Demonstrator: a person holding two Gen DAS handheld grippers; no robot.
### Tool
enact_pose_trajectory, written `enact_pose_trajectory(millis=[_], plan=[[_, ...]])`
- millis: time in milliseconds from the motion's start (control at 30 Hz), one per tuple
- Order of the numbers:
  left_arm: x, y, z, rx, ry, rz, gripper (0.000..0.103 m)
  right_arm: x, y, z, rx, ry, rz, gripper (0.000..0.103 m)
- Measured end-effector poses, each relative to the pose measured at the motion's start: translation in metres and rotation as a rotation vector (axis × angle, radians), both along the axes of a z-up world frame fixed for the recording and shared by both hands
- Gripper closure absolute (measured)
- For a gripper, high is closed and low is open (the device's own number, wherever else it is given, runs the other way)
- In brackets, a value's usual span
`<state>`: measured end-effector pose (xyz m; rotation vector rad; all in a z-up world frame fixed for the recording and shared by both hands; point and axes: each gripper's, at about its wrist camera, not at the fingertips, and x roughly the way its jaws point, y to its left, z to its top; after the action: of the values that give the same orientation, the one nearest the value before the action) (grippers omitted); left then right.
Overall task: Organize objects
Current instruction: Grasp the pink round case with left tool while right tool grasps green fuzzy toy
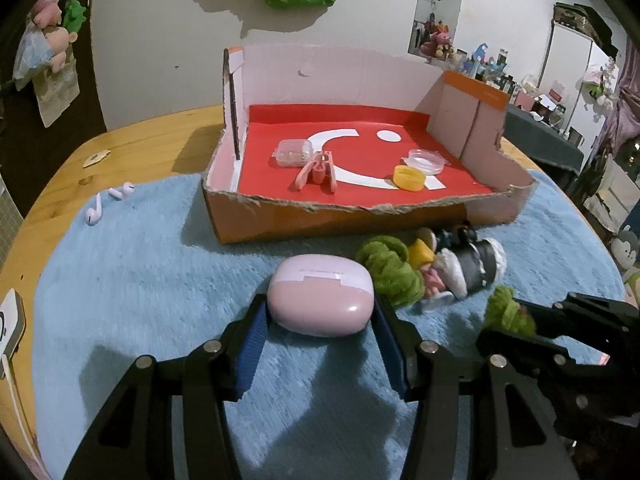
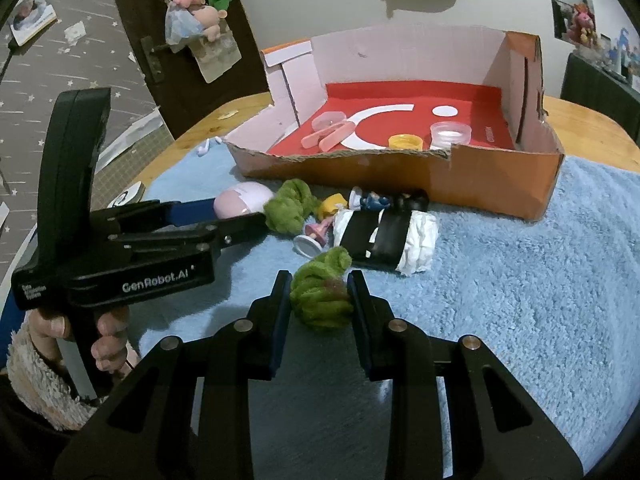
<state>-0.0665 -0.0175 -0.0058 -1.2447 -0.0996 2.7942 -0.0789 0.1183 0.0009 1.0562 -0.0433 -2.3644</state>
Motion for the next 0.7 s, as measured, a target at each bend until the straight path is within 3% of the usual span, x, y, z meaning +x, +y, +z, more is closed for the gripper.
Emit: enact_pose_trajectory(millis=[633, 700], plan=[[0.018, 0.01, 0.017, 0.026, 0.05, -0.032, 0.052, 0.003, 0.007, 0.012, -0.033, 0.021, -0.007, 0.076], [0.018, 0.009, 0.02, 0.028, 0.058, -0.033, 0.087, 0.003, 0.008, 0.015, -0.036, 0.025, -0.009, 0.076]])
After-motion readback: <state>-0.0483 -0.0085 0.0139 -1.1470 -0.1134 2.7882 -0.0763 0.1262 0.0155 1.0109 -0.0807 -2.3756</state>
